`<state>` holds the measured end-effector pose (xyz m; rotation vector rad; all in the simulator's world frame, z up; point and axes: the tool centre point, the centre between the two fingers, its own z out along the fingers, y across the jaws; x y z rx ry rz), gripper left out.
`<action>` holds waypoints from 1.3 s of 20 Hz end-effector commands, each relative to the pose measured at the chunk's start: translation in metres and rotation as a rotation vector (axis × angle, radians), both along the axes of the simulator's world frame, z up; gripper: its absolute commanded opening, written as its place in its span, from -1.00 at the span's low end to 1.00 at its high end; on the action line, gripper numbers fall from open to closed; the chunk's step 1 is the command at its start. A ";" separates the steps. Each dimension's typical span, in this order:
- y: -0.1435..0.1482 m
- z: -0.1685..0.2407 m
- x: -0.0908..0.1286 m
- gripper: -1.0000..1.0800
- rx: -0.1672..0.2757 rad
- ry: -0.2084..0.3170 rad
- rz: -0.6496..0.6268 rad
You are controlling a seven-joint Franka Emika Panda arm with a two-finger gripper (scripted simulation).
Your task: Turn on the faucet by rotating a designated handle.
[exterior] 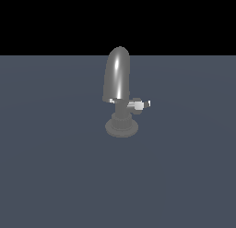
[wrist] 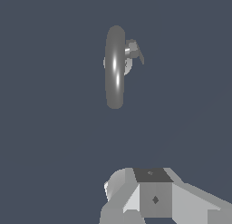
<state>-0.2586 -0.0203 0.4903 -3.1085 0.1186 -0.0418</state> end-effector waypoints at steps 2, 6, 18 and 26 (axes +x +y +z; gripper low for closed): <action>0.000 0.000 0.000 -1.00 0.000 0.000 0.000; 0.001 0.000 0.003 -1.00 0.005 0.010 -0.008; 0.006 -0.001 0.034 -1.00 0.056 0.114 -0.100; 0.008 -0.007 0.073 -1.00 0.120 0.242 -0.213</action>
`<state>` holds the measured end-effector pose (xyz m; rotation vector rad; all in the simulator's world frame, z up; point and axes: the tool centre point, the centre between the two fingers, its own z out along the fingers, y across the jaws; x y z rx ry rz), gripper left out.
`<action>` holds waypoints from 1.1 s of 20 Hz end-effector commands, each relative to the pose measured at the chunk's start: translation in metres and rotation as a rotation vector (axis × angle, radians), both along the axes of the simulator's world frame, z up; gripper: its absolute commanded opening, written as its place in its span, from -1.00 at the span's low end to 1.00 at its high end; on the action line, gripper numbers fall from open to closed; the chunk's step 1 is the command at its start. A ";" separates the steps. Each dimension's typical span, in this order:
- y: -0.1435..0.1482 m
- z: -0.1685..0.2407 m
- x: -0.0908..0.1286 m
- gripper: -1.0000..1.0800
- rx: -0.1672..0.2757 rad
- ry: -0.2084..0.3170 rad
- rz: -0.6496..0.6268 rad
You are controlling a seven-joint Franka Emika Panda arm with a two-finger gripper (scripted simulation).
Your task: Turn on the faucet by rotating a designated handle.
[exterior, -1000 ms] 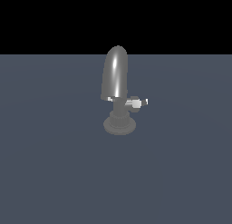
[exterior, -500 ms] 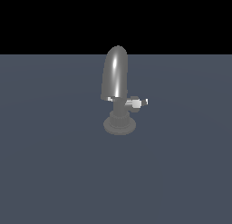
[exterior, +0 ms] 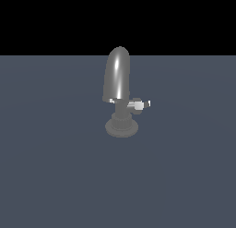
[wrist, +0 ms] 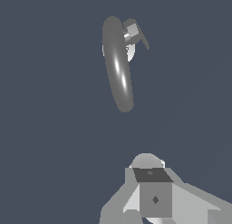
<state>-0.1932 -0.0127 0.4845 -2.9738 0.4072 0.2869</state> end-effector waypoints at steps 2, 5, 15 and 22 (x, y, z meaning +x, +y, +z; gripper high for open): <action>0.000 -0.004 0.018 -1.00 0.029 0.060 -0.052; -0.001 -0.008 0.033 -1.00 0.055 0.111 -0.098; -0.007 -0.029 0.083 -1.00 0.143 0.290 -0.255; -0.016 -0.049 0.116 -1.00 0.210 0.422 -0.371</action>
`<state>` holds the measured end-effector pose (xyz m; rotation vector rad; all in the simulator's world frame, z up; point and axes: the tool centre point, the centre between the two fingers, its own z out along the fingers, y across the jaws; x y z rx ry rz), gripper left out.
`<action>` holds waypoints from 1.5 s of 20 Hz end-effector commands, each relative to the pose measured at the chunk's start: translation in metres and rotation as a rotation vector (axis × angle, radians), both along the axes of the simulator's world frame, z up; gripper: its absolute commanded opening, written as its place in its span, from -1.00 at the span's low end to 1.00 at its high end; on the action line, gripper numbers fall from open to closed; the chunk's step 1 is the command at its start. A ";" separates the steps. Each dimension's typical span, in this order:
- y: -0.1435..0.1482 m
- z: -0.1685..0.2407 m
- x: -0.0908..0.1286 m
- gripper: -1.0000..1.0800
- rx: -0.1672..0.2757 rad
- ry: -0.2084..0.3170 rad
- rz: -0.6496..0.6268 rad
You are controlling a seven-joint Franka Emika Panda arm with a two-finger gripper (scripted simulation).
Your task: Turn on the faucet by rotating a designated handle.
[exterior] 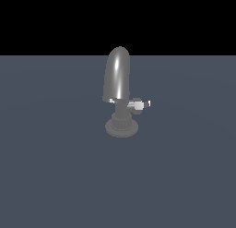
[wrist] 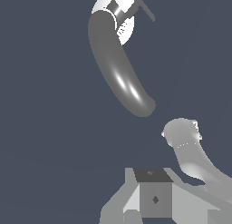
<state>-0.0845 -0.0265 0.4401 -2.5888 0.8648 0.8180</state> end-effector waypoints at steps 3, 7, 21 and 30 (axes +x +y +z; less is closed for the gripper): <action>-0.007 -0.016 0.021 -1.00 0.044 0.088 -0.077; -0.014 -0.032 0.038 -1.00 0.086 0.169 -0.149; -0.044 -0.109 0.085 -1.00 0.249 0.485 -0.428; -0.060 -0.165 0.097 -1.00 0.352 0.684 -0.607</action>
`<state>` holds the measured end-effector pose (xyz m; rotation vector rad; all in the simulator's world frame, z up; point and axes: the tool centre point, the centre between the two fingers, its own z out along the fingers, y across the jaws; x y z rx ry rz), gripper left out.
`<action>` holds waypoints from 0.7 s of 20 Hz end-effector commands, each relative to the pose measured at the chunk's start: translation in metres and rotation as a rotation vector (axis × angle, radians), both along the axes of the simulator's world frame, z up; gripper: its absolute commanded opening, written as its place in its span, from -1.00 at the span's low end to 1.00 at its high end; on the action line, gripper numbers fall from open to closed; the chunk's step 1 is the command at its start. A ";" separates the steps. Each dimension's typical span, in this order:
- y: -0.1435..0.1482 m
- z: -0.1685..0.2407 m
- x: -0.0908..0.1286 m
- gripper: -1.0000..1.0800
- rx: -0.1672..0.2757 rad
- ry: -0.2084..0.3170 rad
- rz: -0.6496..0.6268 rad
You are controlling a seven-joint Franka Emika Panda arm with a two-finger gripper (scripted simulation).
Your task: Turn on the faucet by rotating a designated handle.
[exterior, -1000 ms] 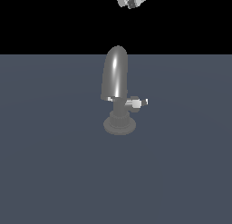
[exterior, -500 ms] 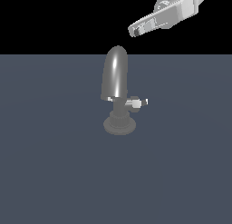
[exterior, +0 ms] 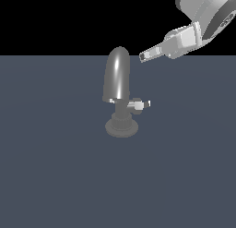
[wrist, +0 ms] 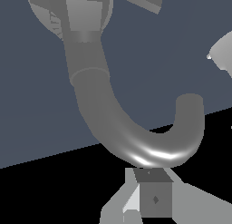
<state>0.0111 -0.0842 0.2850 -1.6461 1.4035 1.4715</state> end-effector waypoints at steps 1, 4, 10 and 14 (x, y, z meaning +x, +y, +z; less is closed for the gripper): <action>-0.004 -0.016 0.002 -1.00 0.029 0.057 -0.051; -0.008 -0.036 0.002 -1.00 0.063 0.125 -0.113; -0.014 -0.076 -0.003 -1.00 0.131 0.260 -0.236; -0.015 -0.096 -0.008 -1.00 0.163 0.324 -0.295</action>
